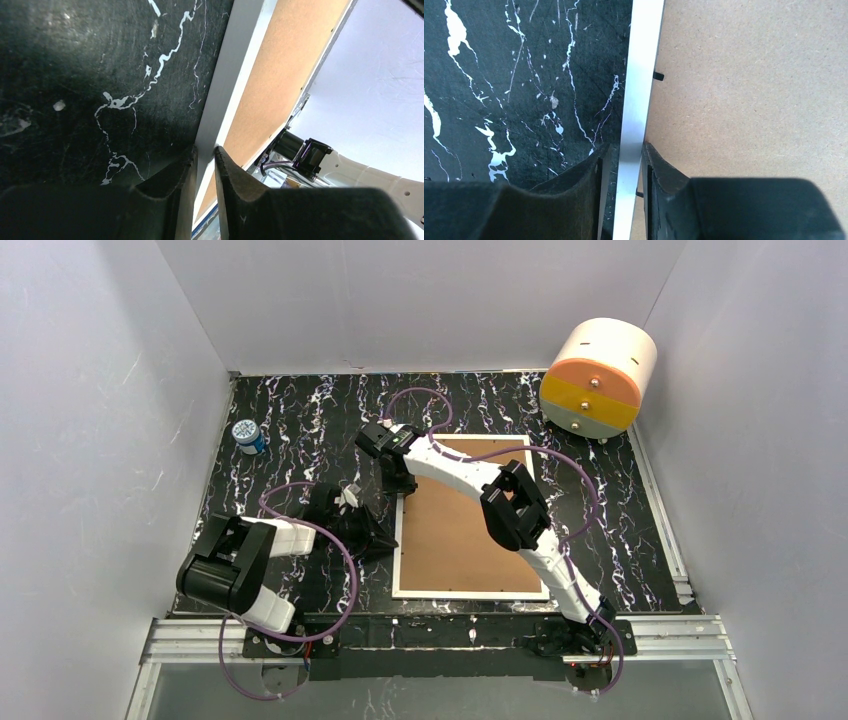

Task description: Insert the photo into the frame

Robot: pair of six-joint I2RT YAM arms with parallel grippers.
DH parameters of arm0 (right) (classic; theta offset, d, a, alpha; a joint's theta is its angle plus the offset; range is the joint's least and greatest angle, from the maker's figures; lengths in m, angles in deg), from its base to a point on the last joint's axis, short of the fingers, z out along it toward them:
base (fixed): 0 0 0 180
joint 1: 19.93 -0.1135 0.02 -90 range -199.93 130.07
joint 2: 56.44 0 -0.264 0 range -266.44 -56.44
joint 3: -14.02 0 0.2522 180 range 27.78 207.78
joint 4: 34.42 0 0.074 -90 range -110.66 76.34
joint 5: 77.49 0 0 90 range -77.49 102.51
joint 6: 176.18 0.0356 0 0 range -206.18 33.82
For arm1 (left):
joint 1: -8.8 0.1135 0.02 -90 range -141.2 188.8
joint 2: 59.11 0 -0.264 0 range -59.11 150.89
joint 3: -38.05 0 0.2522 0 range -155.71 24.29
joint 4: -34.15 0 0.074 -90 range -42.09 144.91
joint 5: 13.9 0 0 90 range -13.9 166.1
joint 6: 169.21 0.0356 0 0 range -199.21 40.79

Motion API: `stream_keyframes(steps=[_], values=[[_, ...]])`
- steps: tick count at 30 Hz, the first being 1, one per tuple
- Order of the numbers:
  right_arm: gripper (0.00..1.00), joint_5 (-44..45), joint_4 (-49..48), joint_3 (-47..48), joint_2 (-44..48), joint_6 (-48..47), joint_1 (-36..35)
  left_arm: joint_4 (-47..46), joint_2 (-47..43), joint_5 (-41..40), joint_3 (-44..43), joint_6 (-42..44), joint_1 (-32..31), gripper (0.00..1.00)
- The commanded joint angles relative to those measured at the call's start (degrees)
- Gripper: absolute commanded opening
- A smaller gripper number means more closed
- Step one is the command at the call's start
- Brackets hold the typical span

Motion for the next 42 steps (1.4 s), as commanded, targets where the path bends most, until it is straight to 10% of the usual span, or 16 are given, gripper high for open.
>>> stream_keyframes(steps=[1,20,42], values=[[0.36,0.3,4.4,-0.2,-1.7,1.5,-0.5,3.8,0.1,0.7,1.6,1.0,-0.5,0.19],[0.35,2.0,11.5,7.3,-4.6,3.5,-0.7,7.4,-3.8,-9.3,0.4,1.4,-0.6,0.56],[0.43,-0.3,6.1,1.8,1.0,3.7,-0.7,19.5,-7.9,-19.3,-2.1,4.6,-0.5,0.56]])
